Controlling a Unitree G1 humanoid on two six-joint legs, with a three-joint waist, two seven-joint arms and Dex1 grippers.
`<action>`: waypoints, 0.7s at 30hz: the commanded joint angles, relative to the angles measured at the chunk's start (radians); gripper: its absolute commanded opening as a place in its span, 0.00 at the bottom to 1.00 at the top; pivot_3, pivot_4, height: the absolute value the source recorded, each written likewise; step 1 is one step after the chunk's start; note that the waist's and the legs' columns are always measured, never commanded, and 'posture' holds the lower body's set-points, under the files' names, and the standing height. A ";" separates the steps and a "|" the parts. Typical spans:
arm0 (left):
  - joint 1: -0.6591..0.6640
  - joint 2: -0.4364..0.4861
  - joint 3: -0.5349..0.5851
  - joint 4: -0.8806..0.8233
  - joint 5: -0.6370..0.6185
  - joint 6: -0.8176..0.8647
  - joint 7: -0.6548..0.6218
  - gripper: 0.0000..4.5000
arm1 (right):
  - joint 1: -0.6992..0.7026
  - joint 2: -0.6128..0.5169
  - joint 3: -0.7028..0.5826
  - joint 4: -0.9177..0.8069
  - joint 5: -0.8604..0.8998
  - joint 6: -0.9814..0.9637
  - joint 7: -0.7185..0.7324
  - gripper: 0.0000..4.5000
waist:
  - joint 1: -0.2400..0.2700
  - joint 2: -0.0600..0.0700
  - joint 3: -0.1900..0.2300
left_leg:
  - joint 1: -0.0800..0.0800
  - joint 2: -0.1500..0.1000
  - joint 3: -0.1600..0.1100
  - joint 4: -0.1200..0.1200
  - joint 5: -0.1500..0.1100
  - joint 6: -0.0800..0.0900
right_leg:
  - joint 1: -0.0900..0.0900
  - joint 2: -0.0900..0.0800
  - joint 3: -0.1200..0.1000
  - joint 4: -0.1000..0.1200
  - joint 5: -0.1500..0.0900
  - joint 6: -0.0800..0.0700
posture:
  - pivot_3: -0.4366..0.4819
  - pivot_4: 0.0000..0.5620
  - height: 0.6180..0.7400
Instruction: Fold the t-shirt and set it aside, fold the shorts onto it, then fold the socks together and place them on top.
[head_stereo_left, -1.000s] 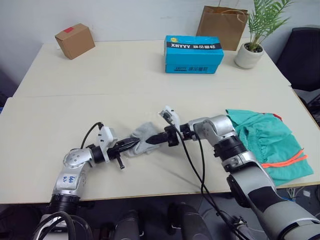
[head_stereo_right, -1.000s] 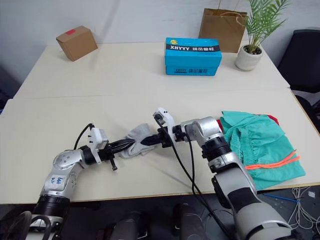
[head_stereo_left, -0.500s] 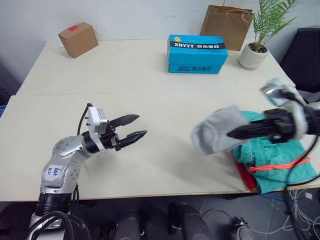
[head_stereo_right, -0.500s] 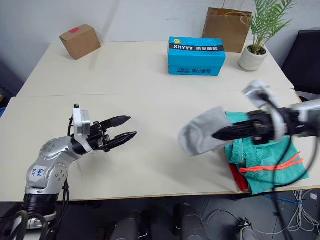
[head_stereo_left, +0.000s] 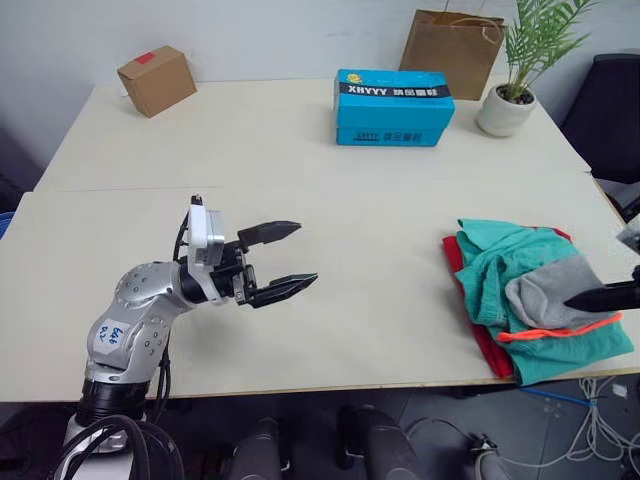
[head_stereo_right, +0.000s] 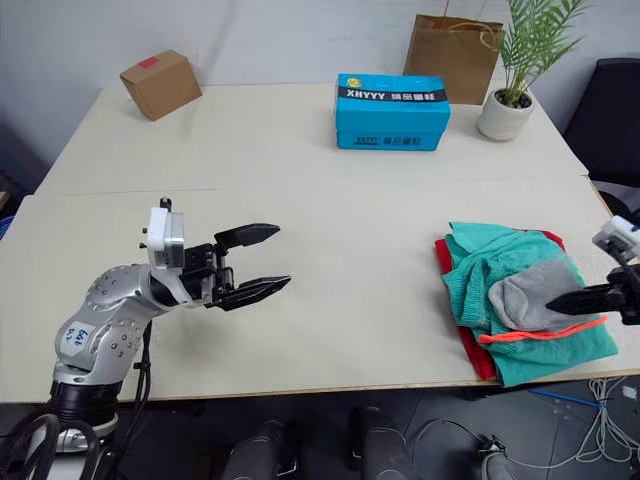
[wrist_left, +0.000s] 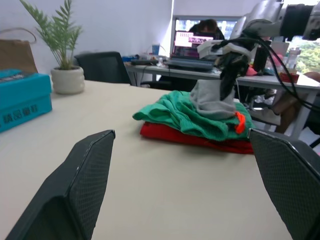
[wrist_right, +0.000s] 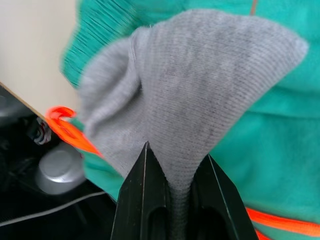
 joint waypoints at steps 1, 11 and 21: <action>0.010 0.002 0.018 -0.071 -0.049 0.030 0.018 0.99 | -0.069 0.041 -0.012 0.135 -0.075 -0.071 -0.036 0.00 | 0.001 0.000 0.000 | 0.000 0.000 0.000 0.000 0.000 0.000 | 0.000 0.000 0.000 0.000 0.000 0.000 | 0.48 0.27 1.00; -0.040 0.045 0.004 -0.065 -0.091 0.100 -0.047 1.00 | -0.053 -0.039 -0.067 0.157 -0.075 -0.019 0.084 0.50 | 0.009 0.001 -0.001 | 0.000 -0.001 -0.001 0.003 0.001 0.001 | 0.000 0.000 0.000 0.002 0.000 0.000 | 0.48 0.27 1.00; 0.020 0.159 0.006 0.071 0.229 -0.100 0.012 1.00 | -0.044 -0.009 -0.221 -0.184 -0.021 -0.246 -0.097 0.99 | -0.009 0.001 0.001 | 0.006 -0.001 0.000 0.001 0.000 -0.001 | 0.002 0.001 0.004 0.002 0.000 -0.001 | 0.48 0.27 1.00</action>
